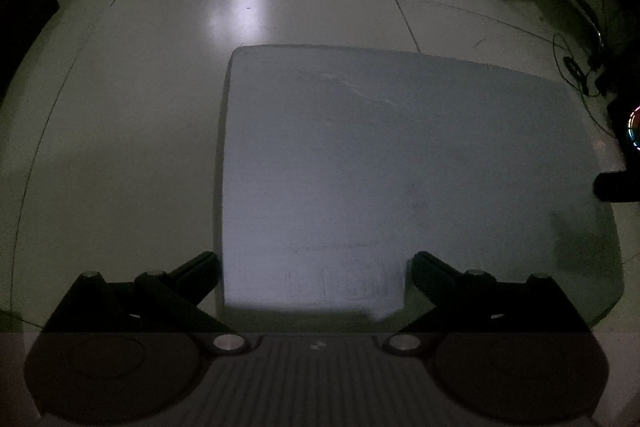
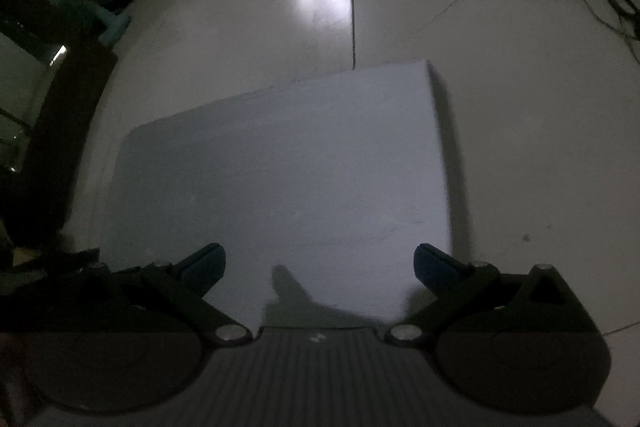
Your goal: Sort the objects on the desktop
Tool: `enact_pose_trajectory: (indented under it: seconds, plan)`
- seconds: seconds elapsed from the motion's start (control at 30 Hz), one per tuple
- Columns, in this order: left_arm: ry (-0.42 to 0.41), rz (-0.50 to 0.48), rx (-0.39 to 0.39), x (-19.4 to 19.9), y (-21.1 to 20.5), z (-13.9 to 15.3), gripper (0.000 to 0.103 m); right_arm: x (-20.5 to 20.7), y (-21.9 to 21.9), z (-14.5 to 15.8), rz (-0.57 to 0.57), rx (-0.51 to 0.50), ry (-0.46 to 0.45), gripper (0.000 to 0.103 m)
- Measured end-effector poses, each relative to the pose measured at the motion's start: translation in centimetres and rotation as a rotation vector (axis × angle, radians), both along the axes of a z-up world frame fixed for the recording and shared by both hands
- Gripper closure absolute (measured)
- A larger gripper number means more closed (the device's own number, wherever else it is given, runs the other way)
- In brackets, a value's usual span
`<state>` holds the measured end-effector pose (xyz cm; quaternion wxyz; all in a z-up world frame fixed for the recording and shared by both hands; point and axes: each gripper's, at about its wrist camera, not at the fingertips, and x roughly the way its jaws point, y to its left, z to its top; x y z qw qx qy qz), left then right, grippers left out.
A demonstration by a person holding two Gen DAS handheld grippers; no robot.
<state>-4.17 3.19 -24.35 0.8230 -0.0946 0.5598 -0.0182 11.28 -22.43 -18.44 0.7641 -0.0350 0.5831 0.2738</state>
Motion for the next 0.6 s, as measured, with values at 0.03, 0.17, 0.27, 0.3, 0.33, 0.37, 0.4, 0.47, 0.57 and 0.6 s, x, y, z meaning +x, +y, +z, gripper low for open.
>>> enact_pose_trajectory:
  seconds: [0.03, 0.17, 0.27, 0.3, 0.33, 0.37, 0.4, 0.47, 0.57, 0.6]
  plan:
    - [0.000, -0.002, 0.002, -0.1, 0.0, 0.0, 0.001, -0.2, 0.3, -0.2, 0.012, -0.003, 0.002, 0.000]
    - [-0.002, -0.010, 0.010, -0.3, 0.0, -0.1, 0.001, -0.8, 0.8, -0.9, 0.031, -0.013, 0.014, 0.000]
    - [-0.003, -0.016, 0.016, -0.5, 0.0, -0.1, 0.001, -0.9, 1.3, -1.1, 0.038, -0.026, 0.001, 0.000]
    - [-0.002, -0.016, 0.017, -0.5, 0.0, -0.1, 0.001, -0.9, 1.3, -1.1, 0.032, -0.023, 0.003, 0.000]
    - [-0.001, -0.016, 0.018, -0.5, 0.0, -0.1, 0.001, -0.9, 1.2, -1.1, 0.026, -0.019, 0.006, 0.000]
    - [0.000, -0.015, 0.020, -0.5, 0.0, 0.0, 0.001, -0.8, 1.2, -1.1, 0.023, -0.018, 0.007, 0.000]
    - [0.001, -0.016, 0.021, -0.5, 0.0, 0.0, 0.001, -0.8, 1.2, -1.1, 0.023, -0.020, 0.007, 0.000]
    - [0.006, -0.021, 0.023, -0.5, 0.0, 0.1, 0.001, -0.7, 1.3, -1.0, 0.022, -0.028, 0.010, 0.000]
    - [0.029, -0.043, 0.013, -0.3, 0.5, 0.6, 0.001, -0.4, 1.3, -0.6, 0.009, -0.044, 0.021, 0.000]
    - [0.039, -0.054, 0.015, -0.1, 0.6, 1.0, 0.001, -0.3, 1.2, -0.2, 0.005, -0.055, 0.021, 0.000]
